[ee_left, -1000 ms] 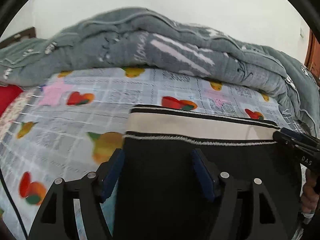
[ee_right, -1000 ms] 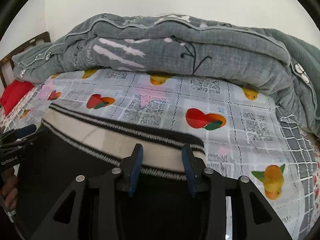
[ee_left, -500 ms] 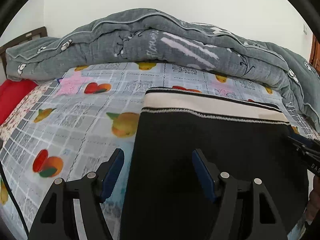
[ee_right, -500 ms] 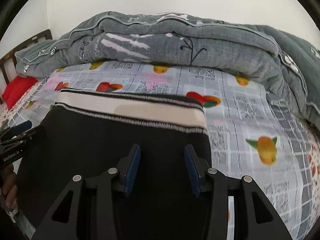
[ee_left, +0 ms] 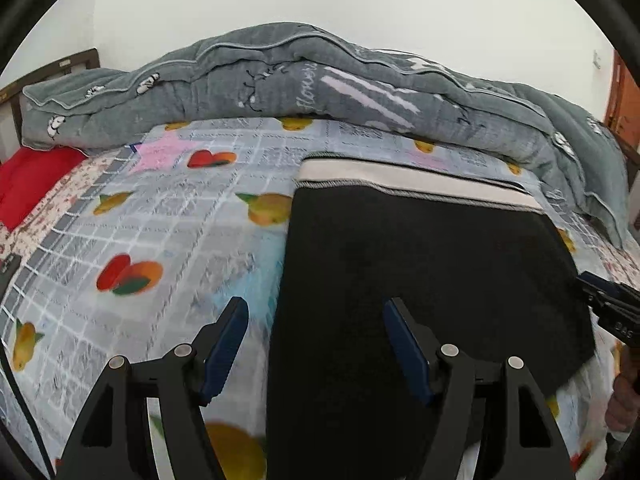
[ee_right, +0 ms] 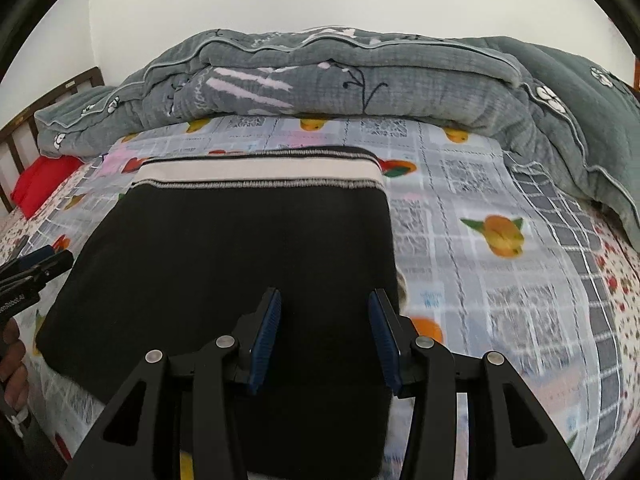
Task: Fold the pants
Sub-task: 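Release the folded trousers and pull both grippers back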
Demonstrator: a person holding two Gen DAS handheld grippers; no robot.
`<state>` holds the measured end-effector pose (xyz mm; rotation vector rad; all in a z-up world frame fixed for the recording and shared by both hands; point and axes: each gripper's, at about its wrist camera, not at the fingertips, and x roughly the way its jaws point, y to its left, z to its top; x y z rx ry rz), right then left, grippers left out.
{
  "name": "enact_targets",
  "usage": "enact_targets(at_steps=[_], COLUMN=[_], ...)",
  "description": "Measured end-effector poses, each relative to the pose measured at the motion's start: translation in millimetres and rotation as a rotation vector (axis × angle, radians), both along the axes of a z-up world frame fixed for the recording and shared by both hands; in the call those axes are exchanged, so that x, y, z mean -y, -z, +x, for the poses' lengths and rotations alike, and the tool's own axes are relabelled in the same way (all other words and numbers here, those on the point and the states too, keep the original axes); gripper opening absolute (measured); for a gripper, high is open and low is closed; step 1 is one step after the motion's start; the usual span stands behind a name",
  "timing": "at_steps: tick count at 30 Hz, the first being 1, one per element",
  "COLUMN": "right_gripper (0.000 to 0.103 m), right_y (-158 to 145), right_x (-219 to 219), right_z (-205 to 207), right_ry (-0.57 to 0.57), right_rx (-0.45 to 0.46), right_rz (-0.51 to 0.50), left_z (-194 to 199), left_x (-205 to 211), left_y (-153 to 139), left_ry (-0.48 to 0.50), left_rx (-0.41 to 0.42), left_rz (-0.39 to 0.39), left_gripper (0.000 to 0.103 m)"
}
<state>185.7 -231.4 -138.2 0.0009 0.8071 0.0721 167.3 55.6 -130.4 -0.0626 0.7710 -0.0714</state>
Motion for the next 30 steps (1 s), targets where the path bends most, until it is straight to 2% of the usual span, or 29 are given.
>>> enact_targets(at_steps=[6, 11, 15, 19, 23, 28, 30], right_gripper=[0.045, 0.045, 0.045, 0.046, 0.061, 0.069, 0.081], right_y=[10.4, 18.2, 9.7, -10.9, -34.8, -55.7, -62.0], right_x=[4.3, 16.5, 28.2, 34.5, 39.1, 43.9, 42.7], right_z=[-37.0, -58.7, -79.8, -102.6, -131.4, -162.1, -171.2], right_ry=[0.009, 0.023, 0.056, 0.088, 0.118, 0.132, 0.127], right_rx=[0.001, -0.046, -0.038, -0.007, 0.048, 0.041, 0.026], right_rz=[-0.014, 0.004, 0.023, 0.018, 0.007, 0.014, -0.008], left_z=[-36.3, -59.6, -76.3, -100.0, -128.4, -171.0, -185.0], left_x=[2.1, 1.6, 5.2, 15.3, 28.1, 36.8, 36.8], left_y=[6.9, 17.0, 6.7, -15.8, -41.0, -70.9, -81.6], left_ry=[0.044, 0.022, 0.017, 0.026, 0.028, 0.016, 0.005], left_rx=[-0.015, -0.047, -0.045, 0.004, 0.039, 0.084, 0.103], left_rz=[-0.022, -0.054, -0.071, -0.07, -0.051, -0.034, -0.03], left_gripper=[0.068, 0.068, 0.068, 0.068, 0.068, 0.073, 0.074])
